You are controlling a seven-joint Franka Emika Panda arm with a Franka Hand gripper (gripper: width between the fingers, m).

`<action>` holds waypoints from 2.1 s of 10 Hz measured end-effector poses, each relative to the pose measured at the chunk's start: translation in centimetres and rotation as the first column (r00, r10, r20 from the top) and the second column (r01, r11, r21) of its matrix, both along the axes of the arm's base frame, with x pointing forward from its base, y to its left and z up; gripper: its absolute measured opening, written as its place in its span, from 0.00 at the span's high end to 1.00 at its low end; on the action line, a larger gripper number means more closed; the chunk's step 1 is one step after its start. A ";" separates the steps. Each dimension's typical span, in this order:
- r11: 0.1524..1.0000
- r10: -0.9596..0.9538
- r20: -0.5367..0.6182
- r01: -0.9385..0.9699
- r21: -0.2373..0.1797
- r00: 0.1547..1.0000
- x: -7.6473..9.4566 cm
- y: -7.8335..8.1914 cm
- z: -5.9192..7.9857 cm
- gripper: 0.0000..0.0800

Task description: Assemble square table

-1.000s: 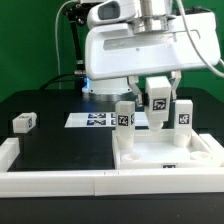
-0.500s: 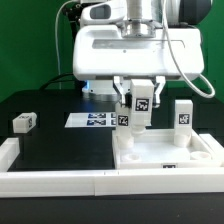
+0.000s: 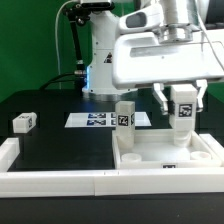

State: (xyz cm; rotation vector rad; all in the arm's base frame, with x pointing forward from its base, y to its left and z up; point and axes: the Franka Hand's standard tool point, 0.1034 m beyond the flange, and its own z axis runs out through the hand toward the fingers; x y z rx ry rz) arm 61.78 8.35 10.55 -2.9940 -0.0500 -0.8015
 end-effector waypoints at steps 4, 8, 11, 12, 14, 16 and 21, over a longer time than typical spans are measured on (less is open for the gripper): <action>1.000 -0.012 -0.001 0.012 0.010 1.000 0.1 0.3 -0.1 0.64; 1.000 -0.008 0.012 0.008 0.006 1.000 -1.0 1.5 -1.6 0.64; 1.000 -0.001 0.009 0.001 0.003 1.000 -1.3 1.9 -2.3 0.64; 1.000 0.005 0.007 -0.005 0.003 1.000 -1.4 2.3 -2.3 0.64; 1.000 0.018 0.001 -0.018 0.002 1.000 -1.7 3.1 -2.8 0.64; 1.000 0.019 -0.006 -0.019 0.000 1.000 -1.9 3.1 -3.2 0.64; 1.000 0.012 0.047 -0.012 -0.014 0.999 -1.5 2.8 -3.4 0.64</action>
Offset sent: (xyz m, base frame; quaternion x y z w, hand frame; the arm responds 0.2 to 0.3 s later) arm 0.0000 0.0000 0.0000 0.0000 0.0000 0.0000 1.0000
